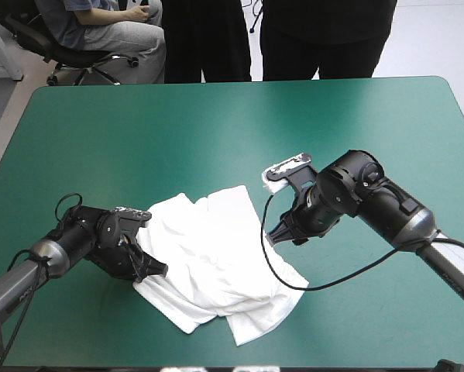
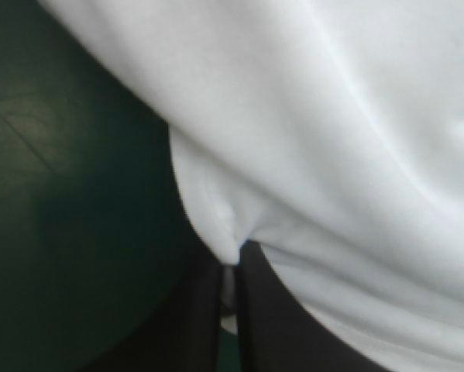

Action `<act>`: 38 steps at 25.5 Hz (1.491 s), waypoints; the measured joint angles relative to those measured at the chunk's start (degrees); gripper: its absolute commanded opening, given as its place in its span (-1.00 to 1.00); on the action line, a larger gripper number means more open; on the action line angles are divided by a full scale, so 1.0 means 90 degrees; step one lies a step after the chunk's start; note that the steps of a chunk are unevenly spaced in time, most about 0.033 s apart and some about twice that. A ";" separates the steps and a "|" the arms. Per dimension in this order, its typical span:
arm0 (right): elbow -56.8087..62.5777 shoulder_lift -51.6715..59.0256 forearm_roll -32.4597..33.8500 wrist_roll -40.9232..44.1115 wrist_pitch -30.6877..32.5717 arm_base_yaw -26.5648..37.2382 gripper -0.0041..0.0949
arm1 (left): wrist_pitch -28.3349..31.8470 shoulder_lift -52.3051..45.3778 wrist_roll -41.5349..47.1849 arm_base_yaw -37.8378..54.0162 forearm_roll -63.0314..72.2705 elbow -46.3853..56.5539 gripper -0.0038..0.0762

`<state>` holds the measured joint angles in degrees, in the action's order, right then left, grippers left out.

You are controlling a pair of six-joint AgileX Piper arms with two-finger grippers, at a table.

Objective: Fold the cloth

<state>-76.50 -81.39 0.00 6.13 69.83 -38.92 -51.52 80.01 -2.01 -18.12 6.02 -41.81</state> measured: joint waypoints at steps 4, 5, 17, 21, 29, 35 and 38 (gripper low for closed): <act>0.0008 -0.0030 0.0000 -0.0126 0.0095 0.0000 0.33 | 0.0000 0.0000 -0.0109 0.0000 0.0019 0.0000 -0.95; 0.0024 -0.0054 0.0000 -0.0134 0.0095 0.0000 0.32 | 0.0005 0.0000 -0.0116 0.0000 0.0025 0.0000 -0.95; 0.2085 -0.0124 0.0586 0.1016 -0.1484 -0.0981 0.24 | 0.0016 -0.0008 -0.0157 0.0000 0.0052 0.0008 -0.95; 0.2650 -0.0257 0.0843 0.1722 -0.1897 -0.1022 0.19 | 0.0010 -0.0008 -0.0165 0.0000 0.0052 0.0008 -0.95; 0.2822 -0.0695 0.0306 0.1456 -0.2213 -0.1016 -0.92 | 0.0037 -0.0010 -0.0171 0.0000 0.0052 0.0020 -0.95; 0.2743 -0.0773 -0.0052 0.1263 -0.2219 -0.1016 -0.95 | 0.0038 -0.0010 -0.0177 0.0000 0.0052 0.0020 -0.95; 0.2682 -0.0742 0.0000 0.1290 -0.2166 -0.0942 -0.95 | -0.0043 -0.0010 -0.0177 0.0000 0.0046 -0.0088 -0.95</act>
<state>-52.37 -88.07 0.00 17.74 50.33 -47.40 -51.92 79.92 -3.61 -18.12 6.44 -42.60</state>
